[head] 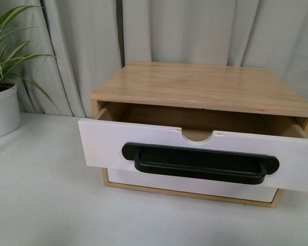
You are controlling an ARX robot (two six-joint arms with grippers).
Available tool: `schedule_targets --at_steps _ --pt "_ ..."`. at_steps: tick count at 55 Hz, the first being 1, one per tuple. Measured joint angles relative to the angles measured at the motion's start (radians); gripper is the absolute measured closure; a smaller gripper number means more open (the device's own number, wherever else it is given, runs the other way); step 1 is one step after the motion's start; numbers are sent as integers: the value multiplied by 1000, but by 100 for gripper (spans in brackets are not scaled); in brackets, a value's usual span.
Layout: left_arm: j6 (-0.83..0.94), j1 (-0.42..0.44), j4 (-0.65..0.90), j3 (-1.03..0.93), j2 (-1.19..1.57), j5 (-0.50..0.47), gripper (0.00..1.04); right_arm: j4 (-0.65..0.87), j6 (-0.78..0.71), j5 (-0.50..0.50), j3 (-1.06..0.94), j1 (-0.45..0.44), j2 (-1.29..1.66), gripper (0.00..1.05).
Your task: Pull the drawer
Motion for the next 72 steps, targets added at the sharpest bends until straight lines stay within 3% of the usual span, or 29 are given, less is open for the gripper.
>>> schedule_targets --at_steps 11,18,38,45,53,60,63,72 --pt "0 0 -47 0 -48 0 101 0 0 0 0 0 0 103" --pt "0 0 -216 1 -195 0 101 0 0 0 0 0 -1 103" --pt "0 0 -225 1 -219 0 100 0 0 0 0 0 -1 103" --pt "0 0 -225 1 -219 0 73 0 0 0 0 0 -1 77" --pt "0 0 -225 1 -219 0 34 0 0 0 0 0 -1 40" --pt "0 0 -225 1 -219 0 11 0 0 0 0 0 -1 17" --pt "0 0 -225 1 -219 0 4 0 0 0 0 0 -1 7" --pt "0 0 -225 1 -219 0 6 0 1 0 0 0 -1 9"
